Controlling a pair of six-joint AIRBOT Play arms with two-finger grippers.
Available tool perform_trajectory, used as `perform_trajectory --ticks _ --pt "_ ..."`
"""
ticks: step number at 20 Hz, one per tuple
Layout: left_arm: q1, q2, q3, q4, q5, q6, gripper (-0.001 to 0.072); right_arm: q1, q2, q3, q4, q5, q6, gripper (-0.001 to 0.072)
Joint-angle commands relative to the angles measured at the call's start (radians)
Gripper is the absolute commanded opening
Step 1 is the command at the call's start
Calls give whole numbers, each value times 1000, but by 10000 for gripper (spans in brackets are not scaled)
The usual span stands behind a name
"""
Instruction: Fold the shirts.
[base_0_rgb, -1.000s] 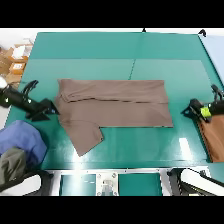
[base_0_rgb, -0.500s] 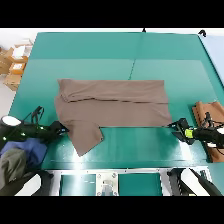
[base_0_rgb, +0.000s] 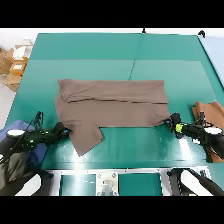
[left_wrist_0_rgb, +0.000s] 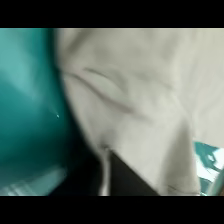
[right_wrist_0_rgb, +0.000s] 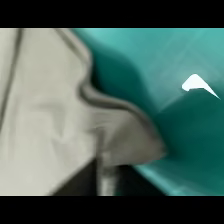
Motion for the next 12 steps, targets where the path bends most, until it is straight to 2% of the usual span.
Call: perform_trajectory --ticks 1,3,8,9,12 --pt "1 3 8 -114 -45 82 28 25 -12 3 39 -18 -11 18" --pt "1 19 60 -56 -141 67 27 8 -4 19 -3 58 -50 17" --pt "1 195 214 381 -359 -218 26 -140 90 77 -280 318 -4 16" --pt "1 226 227 433 -398 -246 26 -172 118 86 -318 367 7 16" --pt "0 260 246 407 -447 -275 26 -200 198 135 -343 455 8 16"
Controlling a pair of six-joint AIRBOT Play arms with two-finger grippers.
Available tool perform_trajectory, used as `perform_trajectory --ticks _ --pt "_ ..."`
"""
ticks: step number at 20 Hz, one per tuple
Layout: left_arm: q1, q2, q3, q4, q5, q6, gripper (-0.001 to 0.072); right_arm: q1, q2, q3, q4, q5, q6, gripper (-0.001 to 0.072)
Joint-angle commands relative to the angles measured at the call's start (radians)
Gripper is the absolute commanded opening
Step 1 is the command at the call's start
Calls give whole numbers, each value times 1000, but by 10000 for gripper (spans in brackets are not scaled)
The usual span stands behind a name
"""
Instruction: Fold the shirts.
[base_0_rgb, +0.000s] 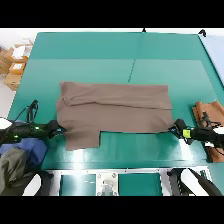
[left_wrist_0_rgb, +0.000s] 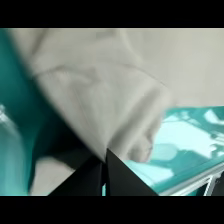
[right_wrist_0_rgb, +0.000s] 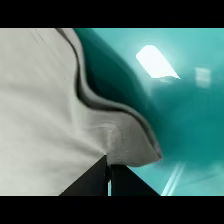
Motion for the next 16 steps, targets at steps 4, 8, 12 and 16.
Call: perform_trajectory --ticks 4,8,12,16 --pt "0 47 129 -16 -102 -96 27 -37 93 153 -40 173 36 17" --pt "0 -23 286 -75 -59 -87 26 2 37 263 85 118 35 16" --pt "0 -236 456 -142 -23 -35 27 136 -133 432 149 -10 35 16" --pt "-21 -468 612 -150 46 -14 27 239 -400 646 160 -73 37 17"
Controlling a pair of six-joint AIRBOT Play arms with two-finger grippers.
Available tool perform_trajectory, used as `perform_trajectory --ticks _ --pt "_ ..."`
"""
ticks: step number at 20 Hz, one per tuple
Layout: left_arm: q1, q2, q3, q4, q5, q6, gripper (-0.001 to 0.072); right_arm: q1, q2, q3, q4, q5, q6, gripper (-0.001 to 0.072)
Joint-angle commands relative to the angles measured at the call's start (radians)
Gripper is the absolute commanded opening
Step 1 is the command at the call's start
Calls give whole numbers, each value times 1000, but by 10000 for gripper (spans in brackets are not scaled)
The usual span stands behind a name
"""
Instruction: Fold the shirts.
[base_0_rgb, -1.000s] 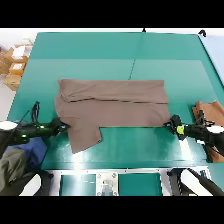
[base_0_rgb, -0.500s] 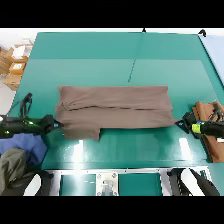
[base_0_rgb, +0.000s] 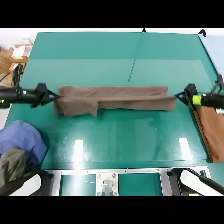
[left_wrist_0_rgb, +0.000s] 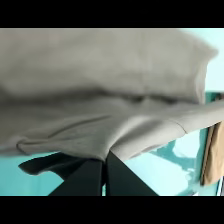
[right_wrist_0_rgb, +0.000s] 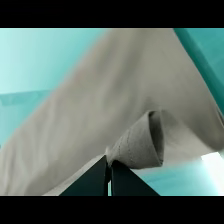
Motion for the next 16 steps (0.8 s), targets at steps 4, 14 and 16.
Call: perform_trajectory --ticks 4,14,16 --pt "-116 -370 210 -23 157 44 28 103 -406 305 31 -69 24 17" --pt "-38 -456 478 -25 55 28 663 -93 -511 539 -81 261 -197 515" --pt "-34 -456 483 -25 -13 24 533 -116 -552 526 -117 317 -252 515"
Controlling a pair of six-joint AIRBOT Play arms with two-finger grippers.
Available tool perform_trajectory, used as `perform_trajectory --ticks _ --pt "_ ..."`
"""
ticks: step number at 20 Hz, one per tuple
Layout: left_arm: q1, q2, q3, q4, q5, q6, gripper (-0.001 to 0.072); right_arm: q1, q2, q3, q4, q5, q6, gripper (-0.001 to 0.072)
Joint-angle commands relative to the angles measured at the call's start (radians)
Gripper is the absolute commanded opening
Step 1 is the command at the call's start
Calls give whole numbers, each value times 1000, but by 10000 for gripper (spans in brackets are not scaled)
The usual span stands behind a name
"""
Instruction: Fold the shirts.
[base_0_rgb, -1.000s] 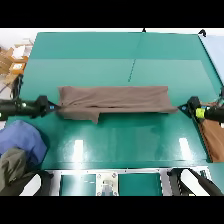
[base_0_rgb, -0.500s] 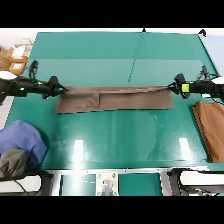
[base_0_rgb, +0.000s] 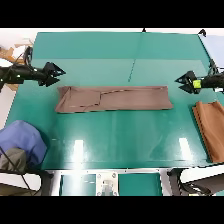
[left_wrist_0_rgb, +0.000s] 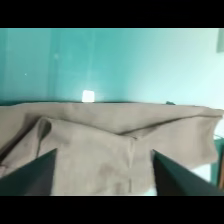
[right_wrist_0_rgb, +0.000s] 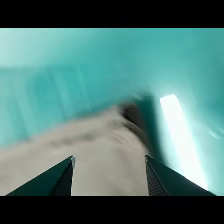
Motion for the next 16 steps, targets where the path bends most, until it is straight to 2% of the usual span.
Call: perform_trajectory --ticks 1,3,5,8,11,13,14,16 --pt "18 -5 42 3 -129 -3 316 -50 -70 14 -61 150 -114 515" --pt "4 -5 42 1 -166 -3 32 -44 -144 14 -41 190 -157 515" --pt "-15 -5 42 3 -177 -3 27 -26 -223 28 -5 236 -201 513" --pt "-72 -5 42 13 -166 -3 27 21 -306 82 13 258 -210 504" --pt "-178 -5 42 62 -134 -3 27 78 -341 154 13 265 -206 337" --pt "-260 -8 42 97 -89 -3 27 99 -343 215 12 305 -206 60" --pt "-300 -14 42 116 -57 -3 27 100 -342 260 12 345 -194 18" --pt "-376 -41 42 133 23 -4 27 98 -327 352 12 429 -165 17"
